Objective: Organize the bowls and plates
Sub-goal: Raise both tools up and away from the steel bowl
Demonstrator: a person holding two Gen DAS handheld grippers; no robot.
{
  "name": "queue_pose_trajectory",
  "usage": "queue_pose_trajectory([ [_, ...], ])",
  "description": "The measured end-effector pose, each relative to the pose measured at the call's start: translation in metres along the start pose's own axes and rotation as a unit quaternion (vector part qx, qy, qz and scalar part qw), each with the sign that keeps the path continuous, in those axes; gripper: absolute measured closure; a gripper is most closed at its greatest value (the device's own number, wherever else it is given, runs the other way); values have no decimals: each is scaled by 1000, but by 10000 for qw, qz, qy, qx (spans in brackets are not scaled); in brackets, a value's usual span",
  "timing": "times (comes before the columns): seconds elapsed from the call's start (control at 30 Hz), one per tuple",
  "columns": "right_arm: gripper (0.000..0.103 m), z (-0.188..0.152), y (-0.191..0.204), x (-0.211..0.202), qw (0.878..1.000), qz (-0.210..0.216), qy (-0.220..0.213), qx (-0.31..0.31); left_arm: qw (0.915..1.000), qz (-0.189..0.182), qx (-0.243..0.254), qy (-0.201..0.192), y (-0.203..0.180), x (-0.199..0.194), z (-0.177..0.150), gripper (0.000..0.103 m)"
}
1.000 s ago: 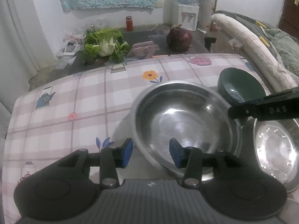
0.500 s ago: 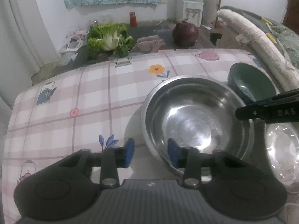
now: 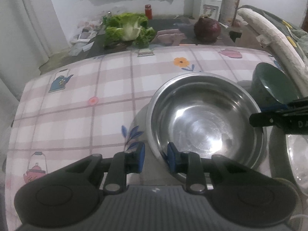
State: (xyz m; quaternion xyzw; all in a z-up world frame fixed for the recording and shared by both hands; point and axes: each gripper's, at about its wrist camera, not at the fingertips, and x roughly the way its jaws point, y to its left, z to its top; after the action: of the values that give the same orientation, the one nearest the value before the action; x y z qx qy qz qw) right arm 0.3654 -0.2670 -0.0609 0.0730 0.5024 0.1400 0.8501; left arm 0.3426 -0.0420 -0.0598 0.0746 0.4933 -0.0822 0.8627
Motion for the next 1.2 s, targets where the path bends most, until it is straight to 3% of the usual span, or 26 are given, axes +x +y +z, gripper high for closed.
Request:
queue_pose_trajectory([
  [0.27, 80, 0, 17, 6, 9998, 139, 53, -136, 9999, 103, -40, -66, 12, -5, -4, 75],
  [0.37, 80, 0, 19, 5, 9998, 135, 47, -126, 9996, 181, 23, -200, 11, -13, -5, 63],
  [0.43, 75, 0, 18, 1, 9998, 172, -19, -95, 9991, 261, 116, -326, 8, -20, -5, 57],
  [0.5, 58, 0, 18, -9, 9997, 143, -173, -122, 9982, 335, 199, -460, 5, -28, -6, 52],
  [0.67, 37, 1, 20, -42, 9968, -83, -702, -363, 9955, 334, 345, -813, -5, -53, -6, 34],
  [0.7, 28, 0, 20, -51, 9954, -138, -842, -425, 9950, 335, 380, -863, -8, -57, -5, 32],
  [0.77, 18, -1, 21, -67, 9925, -266, -1081, -512, 9935, 358, 466, -972, -14, -65, -5, 26],
  [0.83, 15, -3, 23, -86, 9872, -450, -1379, -662, 9921, 367, 521, -1081, -19, -73, -4, 22],
  [0.9, 1, -5, 23, -101, 9826, -607, -1578, -770, 9913, 344, 523, -1159, -24, -79, -4, 16],
  [1.1, 1, -18, 25, -140, 9567, -1680, -2096, -1122, 9885, 341, 533, -1374, -34, -93, -5, 8],
  [1.2, 1, -27, 19, -155, 9466, -1945, -2318, -1111, 9882, 355, 540, -1392, -38, -98, -5, 8],
])
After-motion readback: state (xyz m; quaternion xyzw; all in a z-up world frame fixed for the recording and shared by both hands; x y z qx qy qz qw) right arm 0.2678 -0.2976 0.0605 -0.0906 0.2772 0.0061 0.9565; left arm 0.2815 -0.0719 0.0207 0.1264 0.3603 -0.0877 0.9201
